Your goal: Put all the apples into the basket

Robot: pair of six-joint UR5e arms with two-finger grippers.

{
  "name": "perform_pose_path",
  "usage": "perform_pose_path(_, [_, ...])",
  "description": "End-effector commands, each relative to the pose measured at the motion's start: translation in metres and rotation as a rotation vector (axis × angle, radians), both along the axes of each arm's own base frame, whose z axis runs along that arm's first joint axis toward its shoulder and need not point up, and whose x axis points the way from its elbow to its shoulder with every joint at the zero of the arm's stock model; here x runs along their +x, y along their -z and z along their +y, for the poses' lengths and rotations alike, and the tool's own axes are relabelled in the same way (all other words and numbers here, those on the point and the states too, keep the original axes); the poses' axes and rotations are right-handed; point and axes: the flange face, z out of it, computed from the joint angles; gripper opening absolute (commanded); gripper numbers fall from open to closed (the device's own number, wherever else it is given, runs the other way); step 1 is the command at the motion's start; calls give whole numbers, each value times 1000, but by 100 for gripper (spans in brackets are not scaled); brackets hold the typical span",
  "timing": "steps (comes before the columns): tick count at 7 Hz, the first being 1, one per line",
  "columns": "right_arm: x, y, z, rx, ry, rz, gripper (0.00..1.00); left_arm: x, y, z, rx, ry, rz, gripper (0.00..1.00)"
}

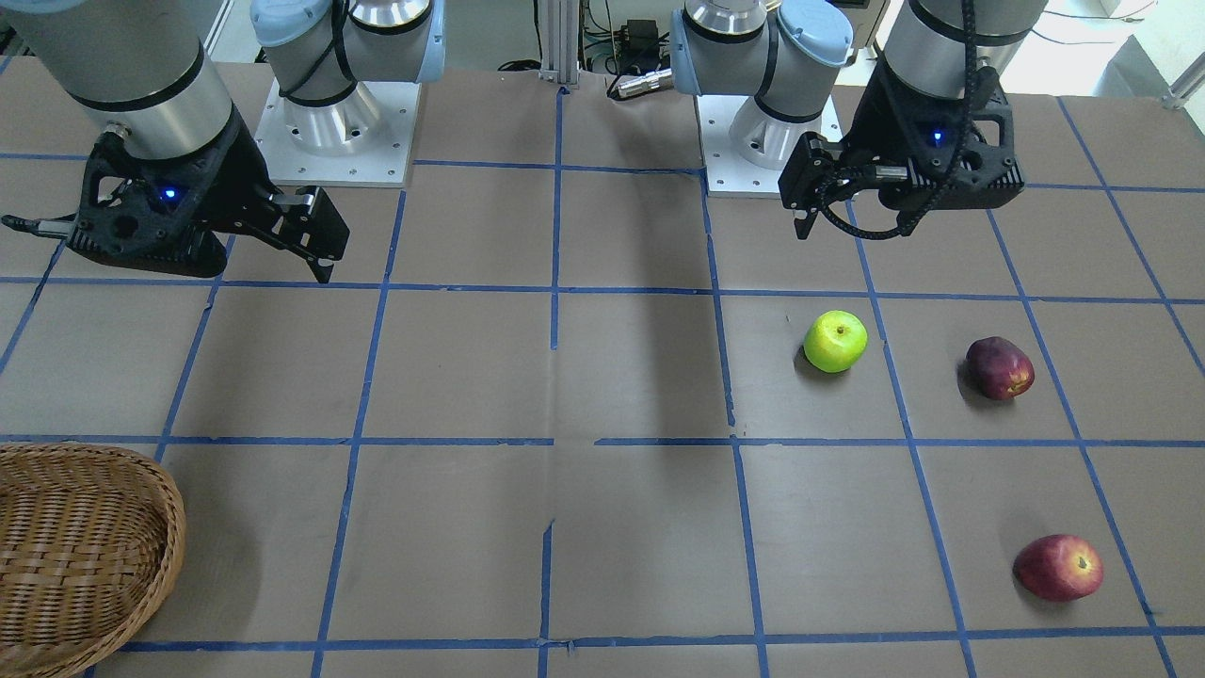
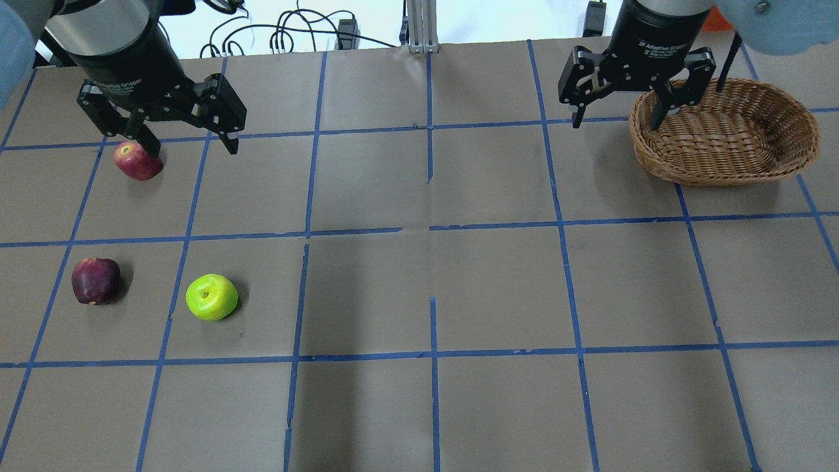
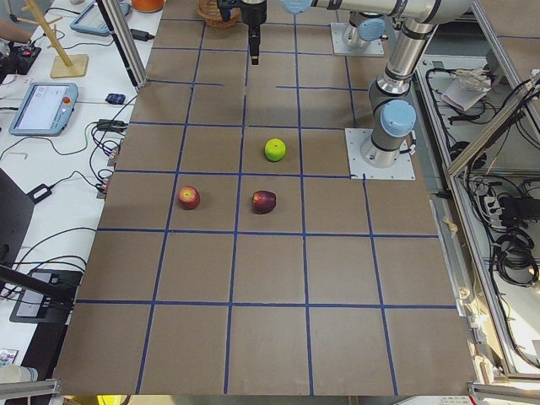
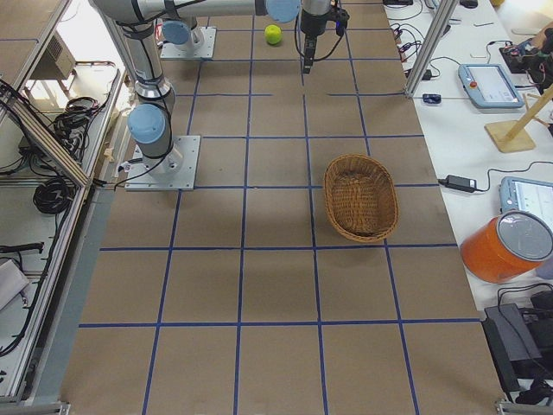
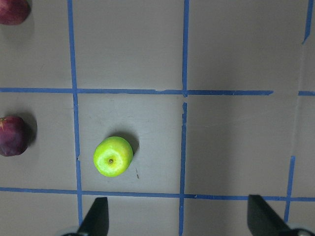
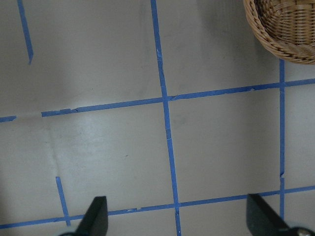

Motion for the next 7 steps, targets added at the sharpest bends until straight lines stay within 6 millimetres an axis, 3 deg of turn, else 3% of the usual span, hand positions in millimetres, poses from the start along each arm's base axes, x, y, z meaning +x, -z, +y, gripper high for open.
perform_pose_path(1, [-1, 0, 0, 1, 1, 0, 100, 1, -1, 0, -1, -2, -1, 100])
perform_pose_path(5, [-1, 0, 0, -1, 2, -2, 100, 1, -4, 11, -6, 12, -6, 100])
perform_pose_path(7, [-1, 0, 0, -1, 1, 0, 100, 2, -1, 6, -1, 12, -7, 100])
